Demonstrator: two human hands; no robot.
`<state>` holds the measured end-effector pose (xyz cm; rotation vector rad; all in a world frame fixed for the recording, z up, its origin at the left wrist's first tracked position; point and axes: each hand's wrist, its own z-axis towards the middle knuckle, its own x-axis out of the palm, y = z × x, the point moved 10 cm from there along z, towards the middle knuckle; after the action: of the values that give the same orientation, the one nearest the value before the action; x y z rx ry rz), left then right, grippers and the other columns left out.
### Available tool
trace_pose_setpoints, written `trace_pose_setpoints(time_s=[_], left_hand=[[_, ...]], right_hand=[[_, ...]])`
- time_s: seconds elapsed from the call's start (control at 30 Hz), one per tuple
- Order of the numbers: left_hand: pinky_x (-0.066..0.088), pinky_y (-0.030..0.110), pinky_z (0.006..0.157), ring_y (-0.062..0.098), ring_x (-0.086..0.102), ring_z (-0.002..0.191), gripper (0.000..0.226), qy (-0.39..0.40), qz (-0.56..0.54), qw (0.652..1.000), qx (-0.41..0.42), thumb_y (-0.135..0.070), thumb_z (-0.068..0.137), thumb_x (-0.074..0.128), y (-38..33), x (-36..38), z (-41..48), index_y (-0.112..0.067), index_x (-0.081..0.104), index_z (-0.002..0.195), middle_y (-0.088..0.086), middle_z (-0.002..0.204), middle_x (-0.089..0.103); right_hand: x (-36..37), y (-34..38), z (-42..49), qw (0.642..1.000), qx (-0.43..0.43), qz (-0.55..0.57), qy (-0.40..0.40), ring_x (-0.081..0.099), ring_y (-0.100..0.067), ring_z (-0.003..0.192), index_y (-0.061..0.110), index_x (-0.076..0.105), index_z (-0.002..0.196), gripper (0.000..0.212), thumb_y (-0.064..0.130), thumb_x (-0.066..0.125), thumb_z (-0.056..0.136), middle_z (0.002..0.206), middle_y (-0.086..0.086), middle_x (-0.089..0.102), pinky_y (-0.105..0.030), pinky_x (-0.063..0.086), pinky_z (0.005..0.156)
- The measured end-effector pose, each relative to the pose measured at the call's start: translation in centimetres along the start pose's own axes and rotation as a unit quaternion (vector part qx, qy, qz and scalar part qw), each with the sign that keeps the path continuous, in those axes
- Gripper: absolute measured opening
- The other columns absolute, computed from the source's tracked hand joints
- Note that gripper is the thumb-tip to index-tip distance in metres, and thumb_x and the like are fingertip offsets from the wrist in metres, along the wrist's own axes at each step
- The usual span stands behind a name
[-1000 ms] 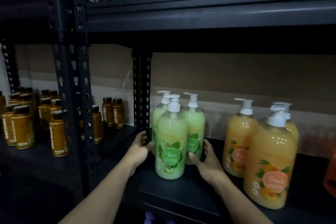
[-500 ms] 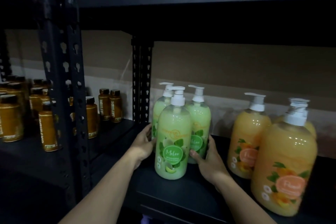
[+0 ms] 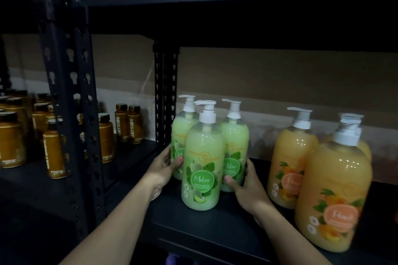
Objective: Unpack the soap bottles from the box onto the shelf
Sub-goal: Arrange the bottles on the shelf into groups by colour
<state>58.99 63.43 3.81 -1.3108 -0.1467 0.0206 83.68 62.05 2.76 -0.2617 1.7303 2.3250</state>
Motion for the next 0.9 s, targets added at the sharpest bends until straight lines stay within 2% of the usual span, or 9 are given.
trace_pose_setpoints(time_s=[0.13,0.27,0.33,0.43,0.47,0.57,0.7,0.8,0.9], left_hand=[[0.050,0.013,0.078,-0.007,0.060,0.097,0.044,0.004,0.003,1.000,-0.005,-0.006,0.096,0.056,0.0,0.2,-0.1,-0.032,0.047,0.131,-0.025,0.099,0.065],[0.046,0.018,0.087,-0.006,0.056,0.101,0.054,0.011,0.003,1.000,-0.012,-0.010,0.096,0.057,0.3,0.3,-0.1,-0.023,0.040,0.146,-0.022,0.108,0.061],[0.045,0.021,0.092,-0.005,0.055,0.103,0.055,0.013,0.005,1.000,-0.009,-0.012,0.096,0.057,0.2,0.3,-0.1,-0.024,0.039,0.146,-0.023,0.108,0.060],[0.044,0.025,0.098,0.000,0.057,0.111,0.052,0.016,0.006,1.000,-0.009,-0.013,0.096,0.057,0.1,0.3,-0.1,-0.029,0.042,0.143,-0.024,0.109,0.062],[0.044,0.027,0.100,0.004,0.057,0.115,0.052,0.015,0.006,1.000,-0.010,-0.014,0.096,0.057,0.2,0.1,-0.1,-0.030,0.042,0.143,-0.022,0.111,0.063],[0.045,0.026,0.098,0.004,0.057,0.113,0.052,0.014,0.012,1.000,-0.010,-0.014,0.097,0.056,0.1,0.2,-0.1,-0.033,0.041,0.142,-0.019,0.113,0.063],[0.044,0.023,0.095,0.005,0.056,0.113,0.053,0.016,0.013,1.000,-0.017,-0.015,0.098,0.055,0.3,0.1,-0.1,-0.033,0.037,0.145,-0.020,0.113,0.060],[0.044,0.024,0.098,0.008,0.055,0.118,0.057,0.021,0.012,0.999,-0.030,-0.015,0.097,0.057,0.8,0.1,0.1,-0.032,0.036,0.147,-0.015,0.120,0.060],[0.036,0.033,0.112,0.013,0.049,0.130,0.063,0.031,0.019,0.998,-0.058,-0.023,0.093,0.062,1.2,0.0,0.0,-0.032,0.033,0.149,-0.009,0.133,0.058]], right_hand=[[0.0,0.0,0.2,1.000,0.007,0.009,0.014,0.055,-0.009,0.119,0.033,0.033,0.144,0.072,0.014,0.073,0.087,0.126,0.013,0.058,-0.032,0.043,0.106],[0.3,-0.1,1.1,0.999,0.010,0.014,0.030,0.060,-0.003,0.113,0.029,0.044,0.138,0.066,0.012,0.076,0.083,0.121,0.014,0.063,-0.039,0.046,0.107],[0.8,0.0,1.5,0.999,0.008,0.024,0.038,0.060,0.004,0.107,0.025,0.045,0.139,0.066,0.006,0.075,0.083,0.117,0.017,0.063,-0.033,0.048,0.105],[1.8,0.2,1.8,0.998,0.001,0.033,0.049,0.062,0.010,0.102,0.022,0.043,0.141,0.069,0.002,0.074,0.083,0.117,0.018,0.064,-0.015,0.050,0.091],[2.0,0.2,1.9,0.998,-0.005,0.029,0.049,0.062,0.011,0.102,0.022,0.044,0.142,0.069,0.002,0.074,0.083,0.117,0.017,0.065,-0.014,0.049,0.090],[2.2,0.5,1.9,0.998,-0.020,0.016,0.057,0.060,0.013,0.107,0.030,0.044,0.142,0.067,0.006,0.072,0.086,0.114,0.026,0.067,-0.020,0.046,0.101],[2.4,0.6,1.4,0.996,-0.022,-0.001,0.090,0.052,0.024,0.106,0.046,0.032,0.140,0.067,0.010,0.064,0.093,0.108,0.044,0.059,-0.009,0.039,0.095],[2.3,0.5,1.3,0.996,-0.018,-0.013,0.089,0.049,0.024,0.109,0.042,0.029,0.148,0.070,0.012,0.063,0.095,0.119,0.039,0.054,-0.016,0.037,0.103],[2.3,0.7,1.2,0.995,-0.016,-0.035,0.091,0.049,0.019,0.114,0.037,0.028,0.151,0.071,0.013,0.063,0.094,0.126,0.032,0.054,-0.012,0.035,0.101]])
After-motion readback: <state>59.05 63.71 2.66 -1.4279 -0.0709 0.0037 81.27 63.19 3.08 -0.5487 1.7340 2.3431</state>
